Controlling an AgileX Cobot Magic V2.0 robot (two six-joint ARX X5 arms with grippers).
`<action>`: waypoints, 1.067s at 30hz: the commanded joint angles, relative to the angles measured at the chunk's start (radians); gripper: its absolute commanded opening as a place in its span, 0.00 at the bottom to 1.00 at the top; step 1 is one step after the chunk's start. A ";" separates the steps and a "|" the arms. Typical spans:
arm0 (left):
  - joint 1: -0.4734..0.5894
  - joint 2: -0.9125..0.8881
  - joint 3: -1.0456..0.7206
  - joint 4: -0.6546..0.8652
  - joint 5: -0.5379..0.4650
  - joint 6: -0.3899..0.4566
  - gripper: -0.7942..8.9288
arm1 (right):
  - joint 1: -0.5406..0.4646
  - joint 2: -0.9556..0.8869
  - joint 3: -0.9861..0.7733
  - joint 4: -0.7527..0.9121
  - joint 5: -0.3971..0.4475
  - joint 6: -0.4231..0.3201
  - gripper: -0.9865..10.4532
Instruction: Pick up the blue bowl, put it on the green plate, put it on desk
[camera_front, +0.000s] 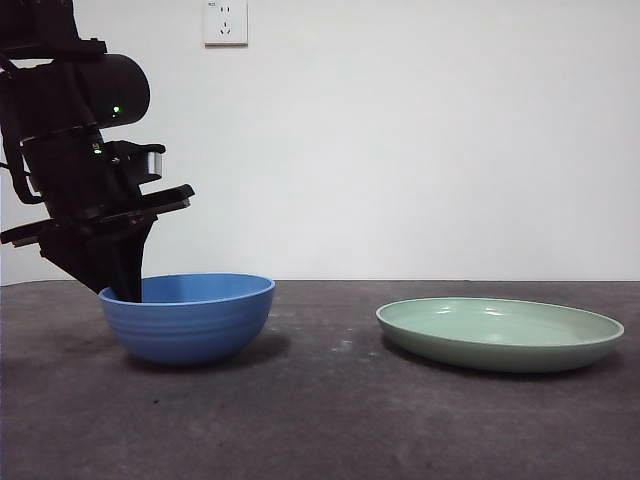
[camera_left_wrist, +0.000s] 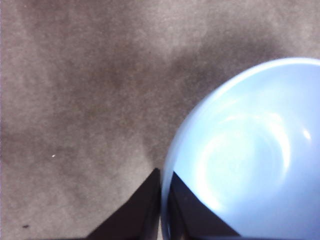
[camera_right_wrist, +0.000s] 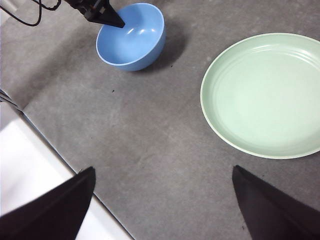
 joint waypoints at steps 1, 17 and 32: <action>-0.004 0.012 0.021 0.016 -0.002 -0.020 0.09 | 0.005 0.005 0.018 0.009 0.000 0.011 0.47; -0.063 -0.191 0.059 -0.007 0.014 -0.071 0.09 | 0.005 0.005 0.018 0.027 0.050 0.047 0.47; -0.254 -0.068 0.379 -0.062 0.014 -0.101 0.09 | 0.004 -0.058 0.040 0.046 0.132 0.151 0.47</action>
